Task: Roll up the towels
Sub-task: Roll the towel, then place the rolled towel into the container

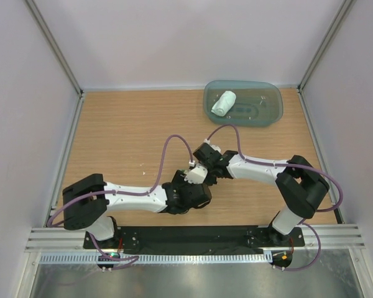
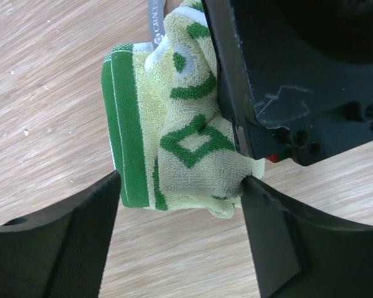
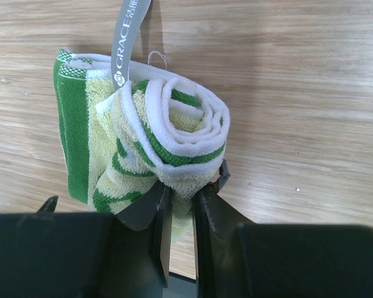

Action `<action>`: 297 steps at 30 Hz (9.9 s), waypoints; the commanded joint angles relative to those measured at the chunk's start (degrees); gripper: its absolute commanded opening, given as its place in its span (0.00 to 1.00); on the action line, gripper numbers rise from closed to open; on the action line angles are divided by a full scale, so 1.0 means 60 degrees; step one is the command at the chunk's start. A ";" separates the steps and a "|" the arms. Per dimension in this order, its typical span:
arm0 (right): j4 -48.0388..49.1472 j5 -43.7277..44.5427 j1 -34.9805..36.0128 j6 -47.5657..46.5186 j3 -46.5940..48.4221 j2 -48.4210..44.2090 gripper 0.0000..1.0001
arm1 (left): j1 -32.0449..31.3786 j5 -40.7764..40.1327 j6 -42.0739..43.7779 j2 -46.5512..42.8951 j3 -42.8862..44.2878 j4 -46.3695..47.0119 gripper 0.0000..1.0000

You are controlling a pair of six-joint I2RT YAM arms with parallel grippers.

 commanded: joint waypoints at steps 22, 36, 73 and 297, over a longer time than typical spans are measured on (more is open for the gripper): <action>0.0439 -0.0743 0.0335 0.0902 -0.0192 -0.1678 0.49 | 0.0152 0.1011 -0.0638 -0.1283 -0.1620 0.2704 0.00; 0.0042 -0.0651 -0.1262 0.0170 -0.0483 -0.3115 0.78 | 0.1747 0.2270 -0.4006 -0.5351 -0.4575 0.2953 0.00; 1.3430 -0.4842 0.0978 0.0227 -0.2566 0.3372 0.63 | 0.2115 0.3193 -0.8550 -0.7745 -0.7069 0.0359 0.00; -0.0163 -0.1429 -0.4998 -0.5090 0.1463 -0.4113 0.81 | 1.2647 0.4858 0.4691 -0.0714 -0.3275 0.9458 0.98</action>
